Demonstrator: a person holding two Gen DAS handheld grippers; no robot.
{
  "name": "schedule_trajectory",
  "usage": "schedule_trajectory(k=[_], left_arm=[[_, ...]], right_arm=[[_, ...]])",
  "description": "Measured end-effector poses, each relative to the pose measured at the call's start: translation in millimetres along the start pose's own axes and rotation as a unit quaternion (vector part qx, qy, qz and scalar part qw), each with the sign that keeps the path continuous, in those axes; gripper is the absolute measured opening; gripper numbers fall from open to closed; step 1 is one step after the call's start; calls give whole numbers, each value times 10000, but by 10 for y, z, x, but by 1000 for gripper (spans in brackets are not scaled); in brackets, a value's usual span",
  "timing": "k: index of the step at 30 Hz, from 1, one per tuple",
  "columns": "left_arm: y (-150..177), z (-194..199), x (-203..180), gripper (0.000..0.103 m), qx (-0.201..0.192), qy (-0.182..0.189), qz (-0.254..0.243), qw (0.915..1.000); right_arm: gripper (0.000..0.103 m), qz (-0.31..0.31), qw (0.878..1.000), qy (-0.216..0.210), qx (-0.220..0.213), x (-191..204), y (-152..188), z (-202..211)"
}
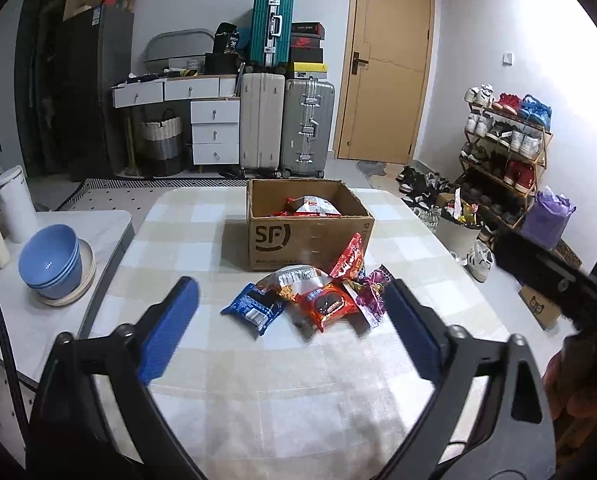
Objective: Organize snacks
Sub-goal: 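Withdraw both tools from the box back toward the snack pile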
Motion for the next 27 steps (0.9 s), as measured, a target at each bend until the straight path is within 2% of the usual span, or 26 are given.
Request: schedule_trajectory(k=[7, 13, 27], left_arm=[[67, -317, -40, 103, 88, -26, -49, 9999], [239, -666, -21, 102, 413, 16, 77, 9991], [590, -1190, 6, 102, 803, 153, 216, 9964]], right_arm=[[95, -49, 9991, 395, 148, -358, 295, -156], [95, 151, 9979, 572, 253, -527, 414, -320], [95, -101, 9935, 890, 707, -939, 647, -666]])
Point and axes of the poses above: each gripper's, at about its wrist camera, not at the fingertips, and z roughly against the way its jaws point, x to its left, y to its underside, the point moved 9 cm from there along -z, roughly the way its jaws point, and after that the axes turned 5 degrees about -z, right-handed, at the moved point
